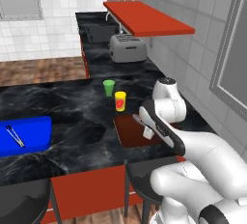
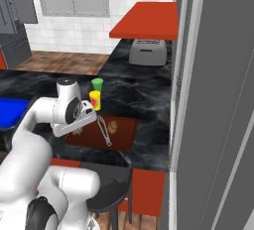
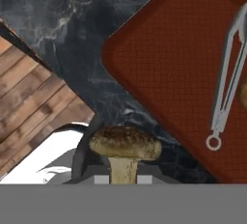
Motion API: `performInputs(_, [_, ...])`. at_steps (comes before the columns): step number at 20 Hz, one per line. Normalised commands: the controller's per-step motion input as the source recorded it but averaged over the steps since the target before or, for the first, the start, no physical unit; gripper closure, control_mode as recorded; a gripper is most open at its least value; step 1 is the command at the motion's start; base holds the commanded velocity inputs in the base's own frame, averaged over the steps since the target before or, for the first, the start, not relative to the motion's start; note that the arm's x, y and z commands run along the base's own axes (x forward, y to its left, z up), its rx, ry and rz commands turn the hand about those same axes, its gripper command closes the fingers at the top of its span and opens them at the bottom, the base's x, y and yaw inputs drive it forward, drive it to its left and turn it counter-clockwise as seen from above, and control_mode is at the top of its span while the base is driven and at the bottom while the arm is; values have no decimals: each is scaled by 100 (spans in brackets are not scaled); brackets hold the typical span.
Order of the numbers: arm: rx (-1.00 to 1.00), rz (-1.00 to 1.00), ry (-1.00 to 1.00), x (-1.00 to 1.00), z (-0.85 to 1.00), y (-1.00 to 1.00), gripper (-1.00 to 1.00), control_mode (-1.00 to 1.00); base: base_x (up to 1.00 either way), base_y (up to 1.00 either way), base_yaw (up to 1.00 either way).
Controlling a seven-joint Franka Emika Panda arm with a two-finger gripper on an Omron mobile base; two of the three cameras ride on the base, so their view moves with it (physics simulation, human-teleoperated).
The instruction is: Gather the potato and mushroom from the fridge and place them on a tray on the dining counter. Then gather the fish and chicken drumstick from the fridge and place them on the other tray.
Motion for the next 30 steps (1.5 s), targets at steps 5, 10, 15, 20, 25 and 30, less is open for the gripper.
performInputs(5, [-2, 0, 0, 41, -51, 19, 100, -100, 0, 0, 0])
performInputs(10, [-1, -1, 0, 43, -42, 14, 100, -100, 0, 0, 0])
performInputs(15, [-1, 0, 1, 45, -39, 5, 100, -100, 0, 0, 0])
performInputs(20, [0, 0, 3, 43, -27, 0, 100, -100, 0, 0, 0])
performInputs(25, [0, 0, 7, 38, -22, 0, 100, -100, 0, 0, 0])
performInputs(30, [0, 0, 7, 28, -27, 1, -100, -100, 0, 0, 0])
